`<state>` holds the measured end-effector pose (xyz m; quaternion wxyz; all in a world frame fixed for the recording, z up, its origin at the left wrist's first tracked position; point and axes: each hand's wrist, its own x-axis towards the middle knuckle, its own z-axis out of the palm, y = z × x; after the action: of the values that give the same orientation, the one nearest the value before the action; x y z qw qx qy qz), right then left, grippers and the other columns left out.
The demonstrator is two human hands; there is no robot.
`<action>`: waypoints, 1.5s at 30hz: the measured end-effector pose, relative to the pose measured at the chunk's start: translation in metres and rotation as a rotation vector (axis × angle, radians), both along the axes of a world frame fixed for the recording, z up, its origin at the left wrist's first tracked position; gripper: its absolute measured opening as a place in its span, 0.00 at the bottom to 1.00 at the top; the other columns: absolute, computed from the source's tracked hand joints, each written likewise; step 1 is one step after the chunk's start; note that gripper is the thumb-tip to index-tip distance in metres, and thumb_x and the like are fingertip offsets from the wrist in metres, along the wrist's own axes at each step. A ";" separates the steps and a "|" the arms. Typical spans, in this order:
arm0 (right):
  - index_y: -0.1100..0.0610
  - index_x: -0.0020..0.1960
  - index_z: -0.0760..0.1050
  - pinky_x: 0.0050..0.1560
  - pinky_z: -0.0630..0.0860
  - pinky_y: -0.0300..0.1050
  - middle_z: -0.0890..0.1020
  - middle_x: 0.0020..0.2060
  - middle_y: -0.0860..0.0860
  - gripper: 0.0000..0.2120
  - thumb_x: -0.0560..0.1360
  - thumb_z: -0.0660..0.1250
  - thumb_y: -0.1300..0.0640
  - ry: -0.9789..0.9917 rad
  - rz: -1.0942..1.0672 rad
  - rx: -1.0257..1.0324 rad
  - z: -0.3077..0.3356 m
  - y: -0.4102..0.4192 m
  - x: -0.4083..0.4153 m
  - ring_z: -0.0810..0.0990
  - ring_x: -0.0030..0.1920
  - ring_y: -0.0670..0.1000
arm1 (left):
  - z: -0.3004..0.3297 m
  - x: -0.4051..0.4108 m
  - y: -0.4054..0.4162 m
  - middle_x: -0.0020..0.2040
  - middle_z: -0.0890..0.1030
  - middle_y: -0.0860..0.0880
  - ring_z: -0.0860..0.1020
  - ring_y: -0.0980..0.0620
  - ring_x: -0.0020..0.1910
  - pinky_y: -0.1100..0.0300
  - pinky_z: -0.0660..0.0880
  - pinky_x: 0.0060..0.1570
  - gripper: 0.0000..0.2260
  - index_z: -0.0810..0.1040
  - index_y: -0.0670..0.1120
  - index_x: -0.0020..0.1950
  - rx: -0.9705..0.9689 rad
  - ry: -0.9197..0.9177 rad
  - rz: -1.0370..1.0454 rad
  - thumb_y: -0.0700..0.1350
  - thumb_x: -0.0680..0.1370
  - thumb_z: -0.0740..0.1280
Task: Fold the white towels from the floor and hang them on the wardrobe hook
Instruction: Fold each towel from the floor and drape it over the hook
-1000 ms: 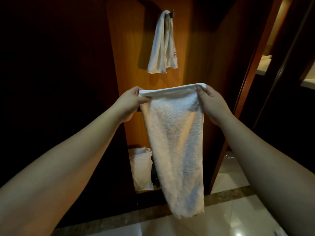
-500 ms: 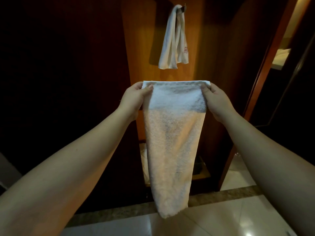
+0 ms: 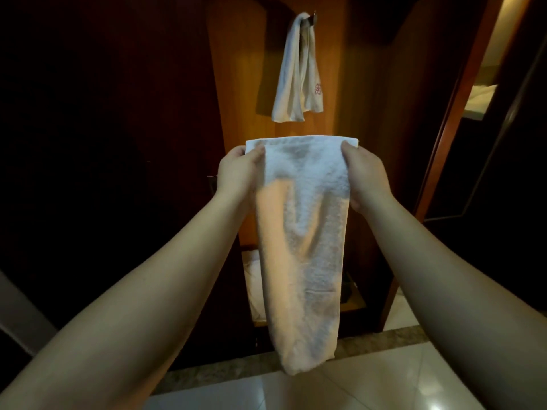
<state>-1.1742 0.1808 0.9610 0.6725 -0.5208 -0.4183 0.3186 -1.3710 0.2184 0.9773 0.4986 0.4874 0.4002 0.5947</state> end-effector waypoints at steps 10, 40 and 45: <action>0.46 0.50 0.81 0.35 0.77 0.37 0.85 0.42 0.48 0.14 0.85 0.57 0.45 -0.205 -0.075 0.119 -0.012 -0.045 -0.057 0.83 0.42 0.46 | -0.025 0.043 -0.055 0.43 0.85 0.54 0.84 0.56 0.43 0.59 0.81 0.41 0.02 0.80 0.55 0.47 0.202 0.052 0.047 0.50 0.80 0.69; 0.39 0.60 0.80 0.56 0.80 0.52 0.86 0.54 0.46 0.12 0.82 0.61 0.39 -0.293 0.195 0.187 0.005 -0.015 -0.012 0.85 0.55 0.48 | -0.007 0.031 -0.014 0.69 0.75 0.49 0.75 0.51 0.66 0.54 0.74 0.65 0.23 0.72 0.48 0.70 0.290 0.285 -0.078 0.49 0.77 0.73; 0.49 0.64 0.79 0.61 0.79 0.62 0.86 0.56 0.53 0.22 0.77 0.67 0.36 -0.192 0.253 0.240 0.020 -0.013 0.000 0.85 0.58 0.56 | 0.007 0.028 0.003 0.61 0.83 0.44 0.81 0.45 0.61 0.49 0.75 0.60 0.28 0.78 0.45 0.66 0.043 0.203 -0.456 0.57 0.71 0.75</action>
<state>-1.1739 0.1682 0.9814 0.6414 -0.4082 -0.5775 0.2974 -1.3428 0.2217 0.9838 0.5666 0.6330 0.3149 0.4232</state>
